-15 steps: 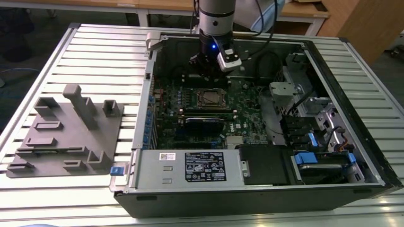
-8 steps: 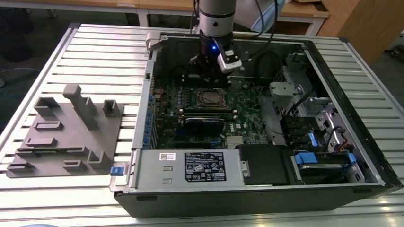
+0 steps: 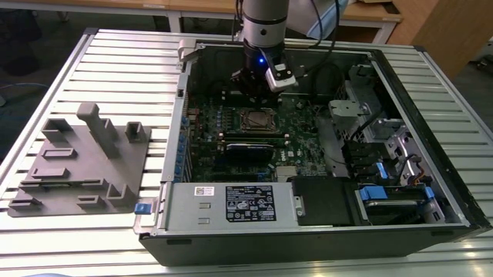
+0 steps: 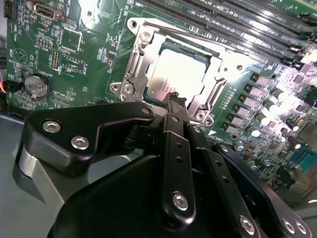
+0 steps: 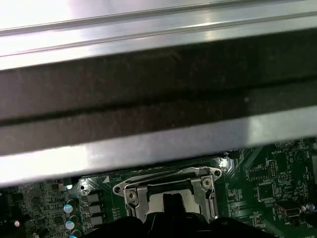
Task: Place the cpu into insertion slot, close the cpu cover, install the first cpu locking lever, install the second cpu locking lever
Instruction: 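Install the first cpu locking lever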
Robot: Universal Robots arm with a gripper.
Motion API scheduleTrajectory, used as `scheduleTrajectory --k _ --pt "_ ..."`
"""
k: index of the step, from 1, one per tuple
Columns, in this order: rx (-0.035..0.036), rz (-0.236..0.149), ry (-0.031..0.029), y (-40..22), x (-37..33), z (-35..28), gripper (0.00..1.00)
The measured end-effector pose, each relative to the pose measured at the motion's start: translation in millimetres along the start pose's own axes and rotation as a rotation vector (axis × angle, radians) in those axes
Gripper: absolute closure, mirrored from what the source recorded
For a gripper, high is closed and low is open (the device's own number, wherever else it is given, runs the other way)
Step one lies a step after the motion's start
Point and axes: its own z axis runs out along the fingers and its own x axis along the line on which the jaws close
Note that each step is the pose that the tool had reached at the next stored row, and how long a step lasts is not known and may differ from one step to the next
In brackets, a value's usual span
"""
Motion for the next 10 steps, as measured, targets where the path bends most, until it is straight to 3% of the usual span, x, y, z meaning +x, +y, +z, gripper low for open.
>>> scheduleTrajectory --k 5,10 --pt "0.0003 0.000 0.0001 -0.4 0.0 -0.9 0.89" --pt "0.0000 0.000 0.0000 -0.4 -0.4 -6.2 0.89"
